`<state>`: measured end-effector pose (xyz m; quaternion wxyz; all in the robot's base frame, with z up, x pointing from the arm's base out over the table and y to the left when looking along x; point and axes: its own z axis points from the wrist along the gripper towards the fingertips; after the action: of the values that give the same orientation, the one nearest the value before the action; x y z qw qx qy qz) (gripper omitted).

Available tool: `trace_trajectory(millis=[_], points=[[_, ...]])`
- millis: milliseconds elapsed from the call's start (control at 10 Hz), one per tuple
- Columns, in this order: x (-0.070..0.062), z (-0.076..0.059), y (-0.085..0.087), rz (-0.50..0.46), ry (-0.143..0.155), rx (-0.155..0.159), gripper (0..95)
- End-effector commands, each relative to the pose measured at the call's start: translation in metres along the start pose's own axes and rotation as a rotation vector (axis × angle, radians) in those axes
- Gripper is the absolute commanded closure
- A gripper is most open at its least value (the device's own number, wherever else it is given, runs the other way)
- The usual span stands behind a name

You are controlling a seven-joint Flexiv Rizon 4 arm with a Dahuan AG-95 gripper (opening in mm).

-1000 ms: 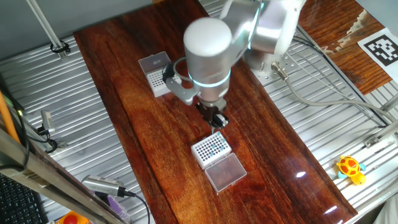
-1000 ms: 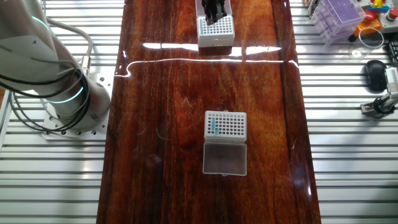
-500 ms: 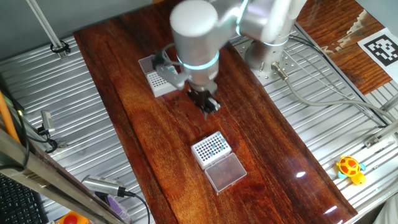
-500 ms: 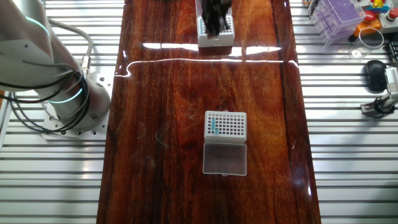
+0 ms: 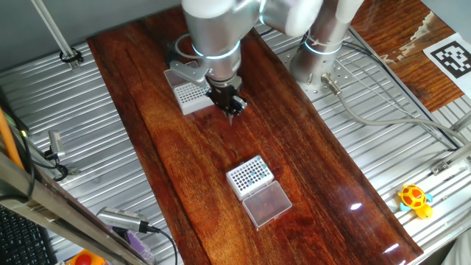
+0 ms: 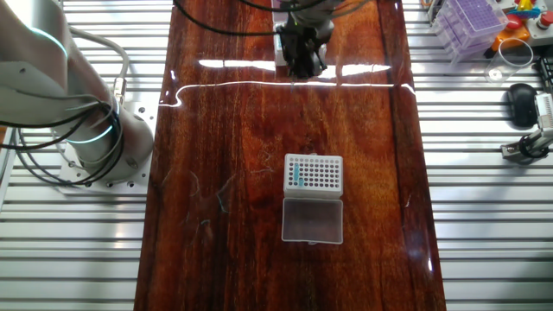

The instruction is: Transfer all medium pipette tips from one holder to another

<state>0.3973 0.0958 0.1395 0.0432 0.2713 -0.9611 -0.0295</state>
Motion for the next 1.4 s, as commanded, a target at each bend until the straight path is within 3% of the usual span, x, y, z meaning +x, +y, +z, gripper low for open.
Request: trace_trajectory(millis=[100, 300, 400, 700, 900, 1200, 1400], points=[[0.001, 0.0, 0.0, 0.143, -0.018, 0.009, 95.0], [0.001, 0.0, 0.0, 0.206, -0.025, 0.017, 95.0], [0.005, -0.001, -0.01, 0.192, -0.026, 0.02, 95.0], [0.03, -0.007, -0.08, 0.086, -0.024, 0.019, 95.0], [0.035, -0.013, -0.115, 0.028, -0.016, 0.015, 95.0], [0.036, -0.013, -0.117, 0.063, -0.028, 0.001, 95.0], [0.036, -0.013, -0.117, 0.106, -0.023, 0.014, 95.0]])
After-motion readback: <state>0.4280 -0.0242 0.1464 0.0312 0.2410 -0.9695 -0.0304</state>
